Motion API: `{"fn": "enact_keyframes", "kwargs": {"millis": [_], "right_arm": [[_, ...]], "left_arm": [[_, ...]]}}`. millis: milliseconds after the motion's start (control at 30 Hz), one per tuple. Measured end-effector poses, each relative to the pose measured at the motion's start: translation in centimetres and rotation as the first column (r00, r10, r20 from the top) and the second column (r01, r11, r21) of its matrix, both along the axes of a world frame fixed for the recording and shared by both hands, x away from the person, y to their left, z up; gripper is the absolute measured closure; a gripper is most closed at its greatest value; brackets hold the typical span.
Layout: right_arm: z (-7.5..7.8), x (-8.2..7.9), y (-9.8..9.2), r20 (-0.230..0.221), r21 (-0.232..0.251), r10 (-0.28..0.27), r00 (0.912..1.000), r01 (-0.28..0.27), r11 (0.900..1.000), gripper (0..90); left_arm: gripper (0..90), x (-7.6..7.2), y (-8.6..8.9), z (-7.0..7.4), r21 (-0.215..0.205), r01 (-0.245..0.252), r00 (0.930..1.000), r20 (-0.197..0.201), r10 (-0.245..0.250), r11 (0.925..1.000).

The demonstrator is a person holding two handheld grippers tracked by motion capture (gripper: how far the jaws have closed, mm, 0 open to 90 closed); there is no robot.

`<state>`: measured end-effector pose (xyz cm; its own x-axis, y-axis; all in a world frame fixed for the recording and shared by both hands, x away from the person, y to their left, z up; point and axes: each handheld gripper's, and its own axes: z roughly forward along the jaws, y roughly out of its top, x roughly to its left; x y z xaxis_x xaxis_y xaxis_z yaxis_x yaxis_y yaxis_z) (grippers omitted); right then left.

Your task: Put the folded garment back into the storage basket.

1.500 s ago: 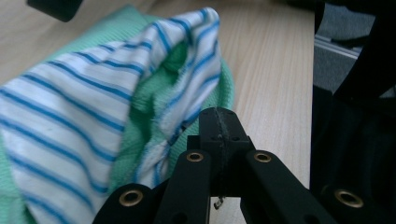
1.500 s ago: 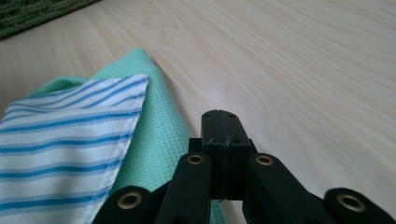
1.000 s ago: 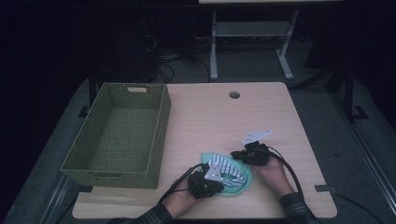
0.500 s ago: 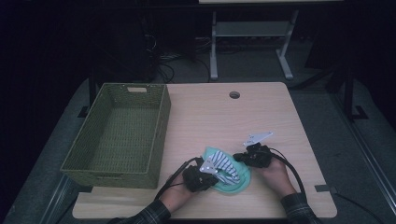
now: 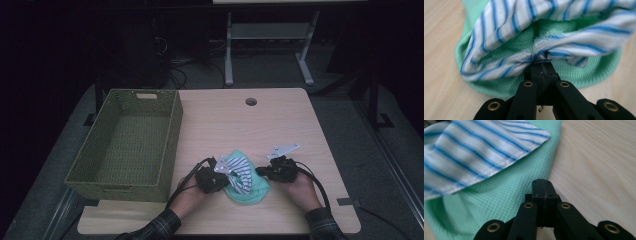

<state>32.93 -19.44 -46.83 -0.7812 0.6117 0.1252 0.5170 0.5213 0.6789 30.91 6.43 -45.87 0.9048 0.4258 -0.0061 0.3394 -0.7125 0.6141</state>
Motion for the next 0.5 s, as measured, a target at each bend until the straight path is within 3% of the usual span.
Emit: {"fn": "enact_keyframes", "kwargs": {"millis": [500], "right_arm": [[0.1,-2.3,-1.5,-0.012,0.032,-0.014,0.9998,0.015,0.999,90.0]], "left_arm": [[89.6,2.5,-0.8,0.0,-0.005,-0.014,0.9999,-0.002,0.014,0.9999]]}}
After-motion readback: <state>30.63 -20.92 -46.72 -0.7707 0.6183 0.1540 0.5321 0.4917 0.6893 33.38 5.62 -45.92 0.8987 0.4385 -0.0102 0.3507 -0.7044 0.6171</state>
